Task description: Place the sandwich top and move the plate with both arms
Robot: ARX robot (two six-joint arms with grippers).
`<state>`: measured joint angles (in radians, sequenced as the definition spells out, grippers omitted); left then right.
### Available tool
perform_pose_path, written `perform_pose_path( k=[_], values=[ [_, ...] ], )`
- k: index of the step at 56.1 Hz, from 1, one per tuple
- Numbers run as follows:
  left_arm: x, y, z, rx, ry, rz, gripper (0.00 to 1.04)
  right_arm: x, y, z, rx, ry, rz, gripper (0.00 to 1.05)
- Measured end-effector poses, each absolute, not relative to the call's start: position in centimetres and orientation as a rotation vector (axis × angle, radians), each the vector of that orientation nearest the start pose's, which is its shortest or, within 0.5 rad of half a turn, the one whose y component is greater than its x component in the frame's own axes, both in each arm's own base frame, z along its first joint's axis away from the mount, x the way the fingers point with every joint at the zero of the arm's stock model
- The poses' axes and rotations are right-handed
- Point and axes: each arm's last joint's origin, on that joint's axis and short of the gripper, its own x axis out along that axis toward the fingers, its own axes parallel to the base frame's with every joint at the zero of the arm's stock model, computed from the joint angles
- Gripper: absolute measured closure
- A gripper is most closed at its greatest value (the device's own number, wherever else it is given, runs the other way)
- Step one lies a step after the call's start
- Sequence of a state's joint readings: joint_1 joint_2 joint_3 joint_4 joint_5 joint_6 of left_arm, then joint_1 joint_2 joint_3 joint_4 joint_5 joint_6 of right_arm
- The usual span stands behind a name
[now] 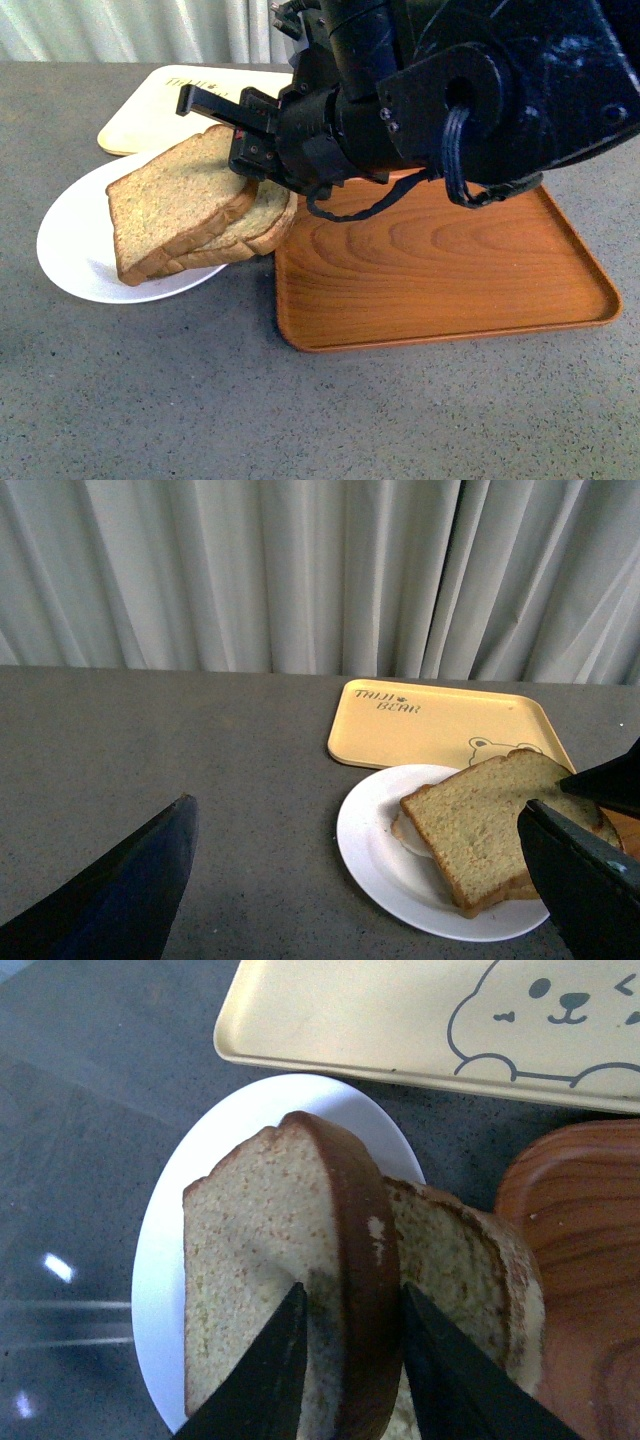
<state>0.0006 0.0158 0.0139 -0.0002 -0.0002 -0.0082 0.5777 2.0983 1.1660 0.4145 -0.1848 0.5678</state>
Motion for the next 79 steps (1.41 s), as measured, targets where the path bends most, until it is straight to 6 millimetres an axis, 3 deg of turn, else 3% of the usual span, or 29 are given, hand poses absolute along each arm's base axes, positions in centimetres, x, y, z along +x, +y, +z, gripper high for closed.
perform_pose_path(
  k=[9, 10, 13, 16, 19, 25, 30, 50, 79],
  values=[
    [9.8, 0.0, 16.7, -0.008, 0.002, 0.001, 0.09, 34.5, 22.3, 15.0, 0.398, 0.612, 0.530, 0.42],
    [9.8, 0.0, 16.7, -0.008, 0.002, 0.001, 0.09, 34.3, 22.1, 15.1, 0.375, 0.554, 0.488, 0.42],
    [9.8, 0.0, 16.7, -0.008, 0.002, -0.001, 0.09, 33.4, 20.2, 15.9, 0.247, 0.235, 0.276, 0.55],
    [9.8, 0.0, 16.7, -0.008, 0.002, 0.001, 0.09, 31.1, 16.3, 16.2, 0.140, 0.051, 0.070, 0.69],
    [9.8, 0.0, 16.7, -0.008, 0.002, 0.002, 0.09, 29.4, 13.1, 16.6, 0.094, -0.008, 0.011, 0.81],
    [9.8, 0.0, 16.7, -0.008, 0.002, 0.000, 0.09, 26.2, 9.4, 16.5, 0.037, -0.005, 0.005, 1.03],
    [9.8, 0.0, 16.7, -0.008, 0.002, 0.001, 0.09, 23.9, 7.1, 16.0, 0.014, 0.015, 0.006, 1.03],
    [9.8, 0.0, 16.7, -0.008, 0.002, 0.001, 0.09, 19.2, 3.2, 16.1, 0.003, 0.019, 0.005, 1.03],
    [9.8, 0.0, 16.7, -0.008, 0.002, 0.001, 0.09, 15.1, 0.7, 16.2, 0.005, 0.018, 0.029, 1.03]
  ],
)
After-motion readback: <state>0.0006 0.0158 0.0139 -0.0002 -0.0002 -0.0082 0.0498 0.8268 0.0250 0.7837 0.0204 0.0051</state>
